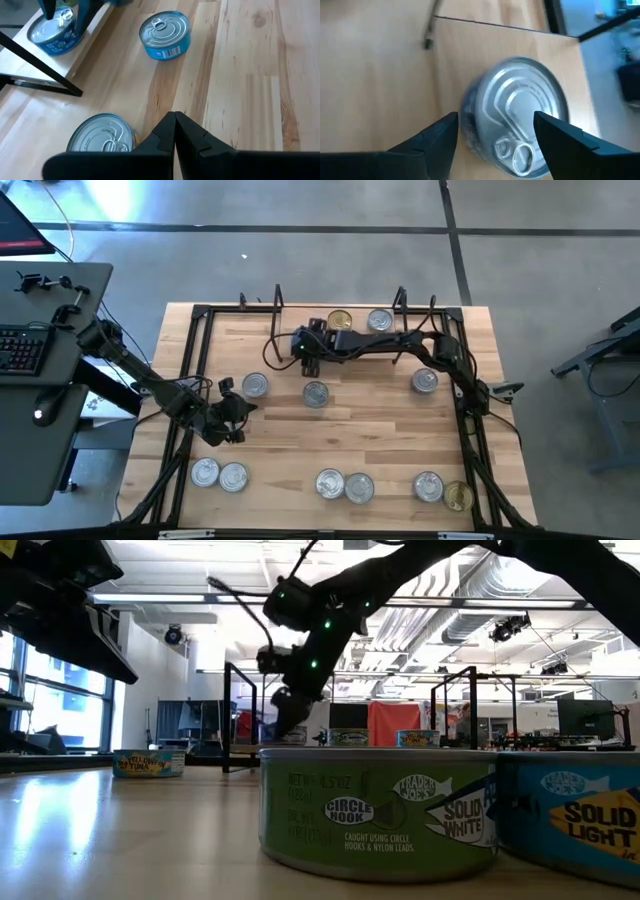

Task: Stack canned seafood by type on shelf
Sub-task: Put the top left blue tuna can on the shelf

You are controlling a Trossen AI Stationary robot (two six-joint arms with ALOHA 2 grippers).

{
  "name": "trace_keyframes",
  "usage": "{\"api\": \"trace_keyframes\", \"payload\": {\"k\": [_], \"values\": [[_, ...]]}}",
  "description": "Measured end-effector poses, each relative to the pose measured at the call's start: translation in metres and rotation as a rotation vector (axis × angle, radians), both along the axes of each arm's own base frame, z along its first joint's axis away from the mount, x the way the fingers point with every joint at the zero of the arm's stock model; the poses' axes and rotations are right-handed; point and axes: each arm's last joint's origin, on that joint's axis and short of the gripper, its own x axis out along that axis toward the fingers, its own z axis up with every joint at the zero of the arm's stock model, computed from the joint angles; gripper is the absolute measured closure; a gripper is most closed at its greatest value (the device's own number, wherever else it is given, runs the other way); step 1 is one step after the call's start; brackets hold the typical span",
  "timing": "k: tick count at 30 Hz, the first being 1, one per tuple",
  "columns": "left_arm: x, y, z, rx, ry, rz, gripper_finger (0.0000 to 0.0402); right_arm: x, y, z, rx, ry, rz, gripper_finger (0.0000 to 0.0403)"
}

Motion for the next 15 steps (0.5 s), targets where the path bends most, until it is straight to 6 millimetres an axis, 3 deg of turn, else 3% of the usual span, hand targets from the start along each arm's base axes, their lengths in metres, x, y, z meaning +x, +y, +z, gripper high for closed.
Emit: {"api": "trace_keyframes", "payload": {"k": [7,15], "values": [[0.000,0.001,0.000,0.041,0.007,-0.016,0.0401,-0.006,0.003,0.012,0.140,-0.007,0.098,0.0180],[0.000,0.001,0.000,0.041,0.006,-0.015,0.0401,-0.010,0.003,0.008,0.126,0.049,0.170,0.0305]]}}
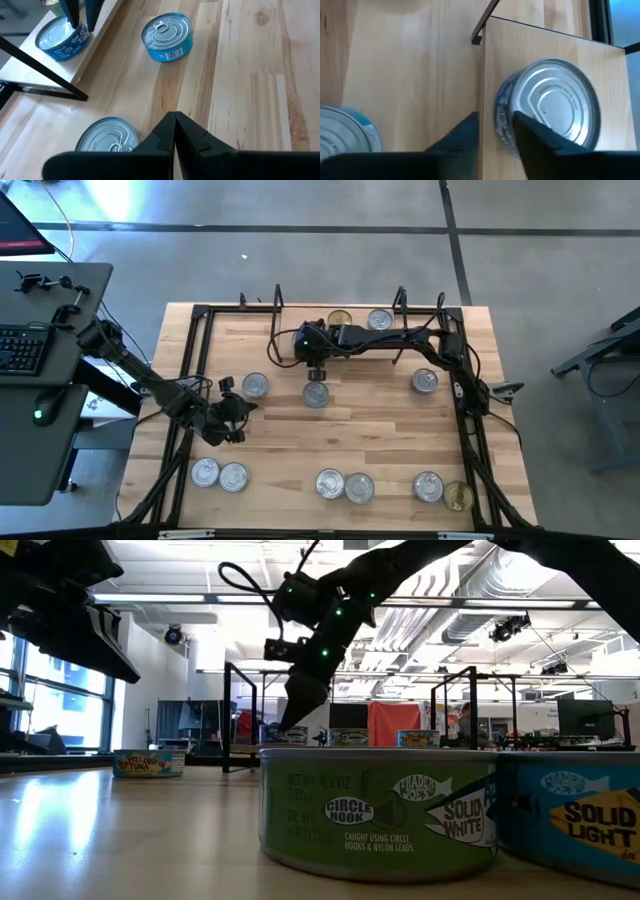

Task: Stack canned seafood by type on shelf
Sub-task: Put the top left blue tuna can on the shelf

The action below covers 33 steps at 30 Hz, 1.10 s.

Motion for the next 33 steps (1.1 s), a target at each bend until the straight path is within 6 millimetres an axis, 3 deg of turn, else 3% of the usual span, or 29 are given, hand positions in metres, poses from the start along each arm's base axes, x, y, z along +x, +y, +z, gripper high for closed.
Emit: {"api": "trace_keyframes", "payload": {"k": [6,14,17,21,27,33], "values": [[0.000,0.000,0.000,0.012,-0.009,0.010,0.0401,0.004,-0.007,0.004,-0.010,-0.075,-0.019,0.0396],[0.000,0.000,0.000,0.012,-0.009,0.010,0.0401,0.011,-0.029,0.018,0.002,-0.290,-0.137,0.0378],[0.000,0.000,0.000,0.010,-0.011,0.011,0.0401,0.010,-0.030,0.026,0.002,-0.275,-0.134,0.0377],[0.000,0.000,0.000,0.010,-0.011,0.011,0.0401,0.002,-0.030,0.032,0.028,-0.133,-0.119,0.0377],[0.000,0.000,0.000,0.010,-0.012,0.011,0.0401,-0.007,-0.042,0.025,0.164,-0.101,-0.044,0.0377],[0.000,0.000,0.000,0.012,-0.011,0.010,0.0401,-0.009,-0.058,0.014,0.191,-0.164,-0.120,0.0385]]}}
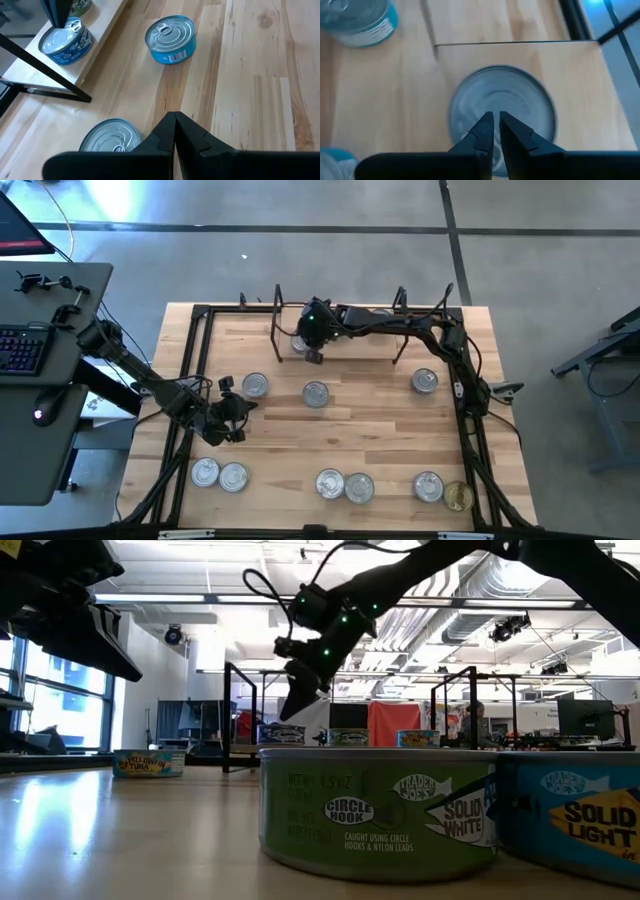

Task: Stack canned seafood by type on shelf
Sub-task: Put the top left blue tuna can on the shelf

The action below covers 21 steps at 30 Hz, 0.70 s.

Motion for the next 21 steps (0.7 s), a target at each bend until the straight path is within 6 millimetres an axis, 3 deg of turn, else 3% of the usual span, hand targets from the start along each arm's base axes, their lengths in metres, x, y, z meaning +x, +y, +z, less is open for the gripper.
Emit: {"api": "trace_keyframes", "payload": {"k": [12,21], "values": [[0.000,0.000,0.000,-0.002,-0.003,0.000,0.0401,0.003,-0.007,-0.016,0.004,0.005,0.007,0.0403],[0.001,-0.001,0.001,-0.003,-0.010,-0.003,0.0401,0.005,-0.017,-0.017,-0.012,-0.047,-0.245,0.0403]]}}
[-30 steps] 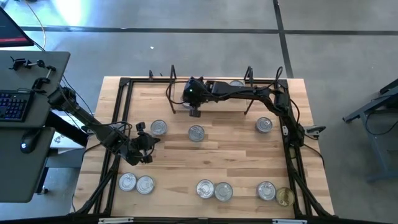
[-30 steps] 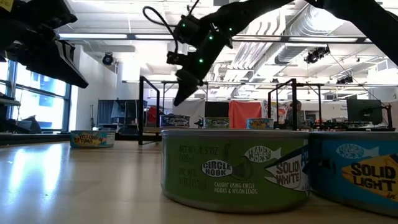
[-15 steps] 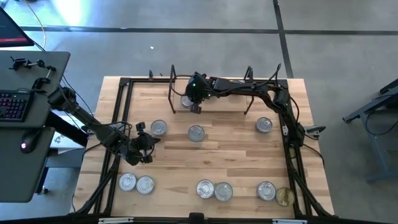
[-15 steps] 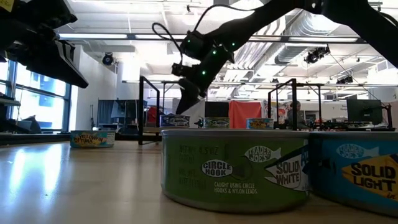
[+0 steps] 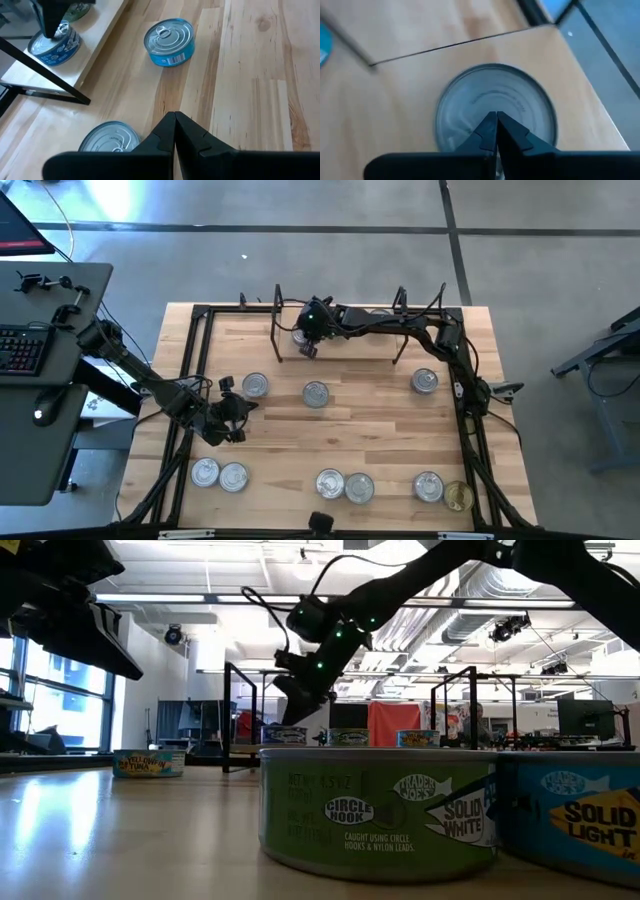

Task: Stack canned seafood by type on shelf
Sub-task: Put the top left blue tuna can on the shelf

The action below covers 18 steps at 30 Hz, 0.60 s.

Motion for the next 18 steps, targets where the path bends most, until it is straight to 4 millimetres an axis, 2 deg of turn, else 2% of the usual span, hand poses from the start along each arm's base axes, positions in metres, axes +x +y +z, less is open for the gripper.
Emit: {"api": "trace_keyframes", "payload": {"k": [4,7,14,18], "values": [[0.000,0.000,0.000,-0.002,-0.002,0.000,0.0401,-0.003,-0.009,0.001,-0.021,-0.014,-0.147,0.0403],[0.000,0.000,0.000,-0.002,-0.002,0.000,0.0401,-0.003,-0.013,0.002,-0.003,-0.052,-0.139,0.0403],[0.000,0.000,0.000,-0.006,-0.004,0.003,0.0401,0.002,-0.008,0.026,0.044,-0.067,0.123,0.0403],[0.000,0.000,0.000,-0.007,-0.004,0.003,0.0401,-0.004,-0.001,0.022,0.103,0.016,0.291,0.0403]]}}
